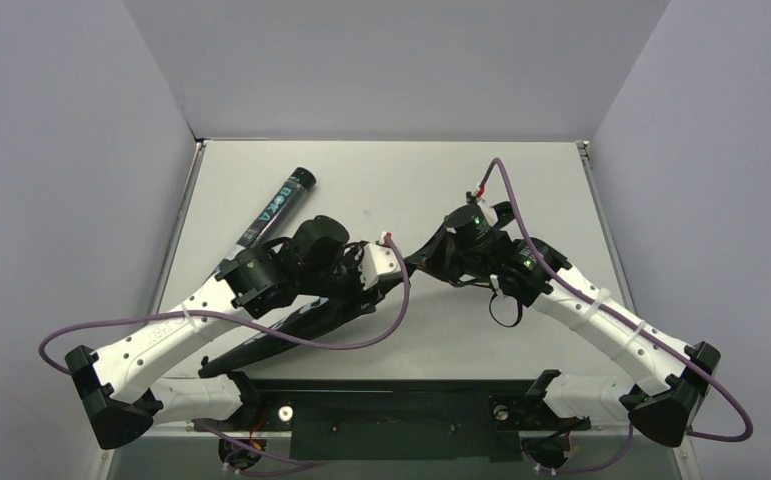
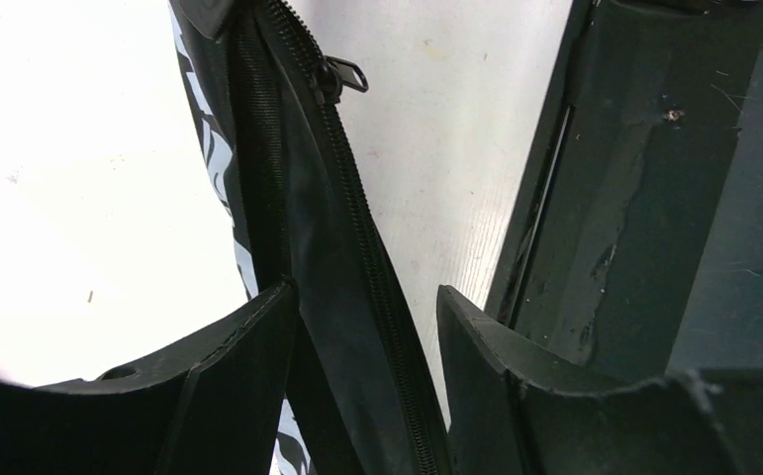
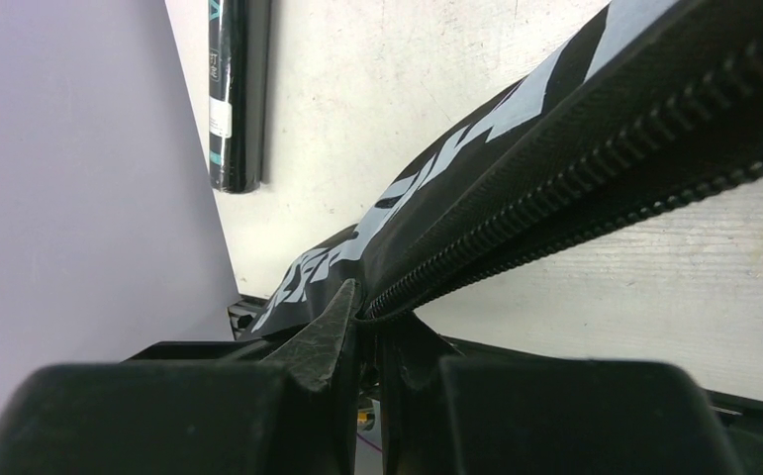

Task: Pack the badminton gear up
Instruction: Zip the racket bag at the center of the board.

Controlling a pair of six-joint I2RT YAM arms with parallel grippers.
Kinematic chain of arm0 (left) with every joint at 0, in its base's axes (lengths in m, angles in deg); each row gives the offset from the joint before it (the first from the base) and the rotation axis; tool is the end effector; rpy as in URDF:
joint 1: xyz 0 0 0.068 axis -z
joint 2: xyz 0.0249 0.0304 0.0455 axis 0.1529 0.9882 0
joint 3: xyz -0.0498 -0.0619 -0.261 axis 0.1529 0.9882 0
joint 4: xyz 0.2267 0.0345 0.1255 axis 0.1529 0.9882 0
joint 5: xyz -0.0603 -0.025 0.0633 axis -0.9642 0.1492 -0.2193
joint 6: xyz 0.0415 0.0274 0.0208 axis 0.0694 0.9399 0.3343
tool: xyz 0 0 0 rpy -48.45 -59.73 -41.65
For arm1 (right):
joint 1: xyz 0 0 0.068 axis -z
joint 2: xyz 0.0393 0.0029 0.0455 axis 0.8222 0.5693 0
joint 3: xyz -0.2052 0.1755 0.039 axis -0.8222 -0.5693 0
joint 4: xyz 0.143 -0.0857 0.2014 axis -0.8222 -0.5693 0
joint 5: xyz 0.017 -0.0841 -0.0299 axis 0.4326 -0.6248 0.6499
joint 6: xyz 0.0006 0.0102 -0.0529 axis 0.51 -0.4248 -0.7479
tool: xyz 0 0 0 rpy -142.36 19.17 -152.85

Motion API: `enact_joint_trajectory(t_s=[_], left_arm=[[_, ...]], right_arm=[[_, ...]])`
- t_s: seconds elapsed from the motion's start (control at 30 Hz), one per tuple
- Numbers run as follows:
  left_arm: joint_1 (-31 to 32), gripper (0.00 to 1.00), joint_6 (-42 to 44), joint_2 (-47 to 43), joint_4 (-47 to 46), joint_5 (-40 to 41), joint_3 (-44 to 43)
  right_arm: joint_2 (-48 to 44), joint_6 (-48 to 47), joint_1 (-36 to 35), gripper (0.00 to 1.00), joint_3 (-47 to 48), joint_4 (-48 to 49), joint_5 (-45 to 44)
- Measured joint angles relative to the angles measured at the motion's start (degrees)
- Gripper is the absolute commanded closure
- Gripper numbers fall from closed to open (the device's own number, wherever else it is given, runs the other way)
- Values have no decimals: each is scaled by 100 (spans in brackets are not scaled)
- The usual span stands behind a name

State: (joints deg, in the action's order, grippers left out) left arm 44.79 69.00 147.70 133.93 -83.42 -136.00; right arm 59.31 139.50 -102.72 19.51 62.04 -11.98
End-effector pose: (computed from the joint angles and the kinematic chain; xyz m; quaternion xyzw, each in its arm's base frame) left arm 0.1317 -0.1927 0.3599 0.5583 0.7209 -0.2293 0.3406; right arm 0.1789 0.1931 0.3654 0.1561 0.8392 0.4318 0.2915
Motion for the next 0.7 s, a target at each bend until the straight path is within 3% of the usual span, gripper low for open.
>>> enact_joint_trajectory(t_s=[0.7], left_arm=[[247,40,72,520,-463,538,-66]], right_arm=[[149,-9,-251,100,450,-122,-308]])
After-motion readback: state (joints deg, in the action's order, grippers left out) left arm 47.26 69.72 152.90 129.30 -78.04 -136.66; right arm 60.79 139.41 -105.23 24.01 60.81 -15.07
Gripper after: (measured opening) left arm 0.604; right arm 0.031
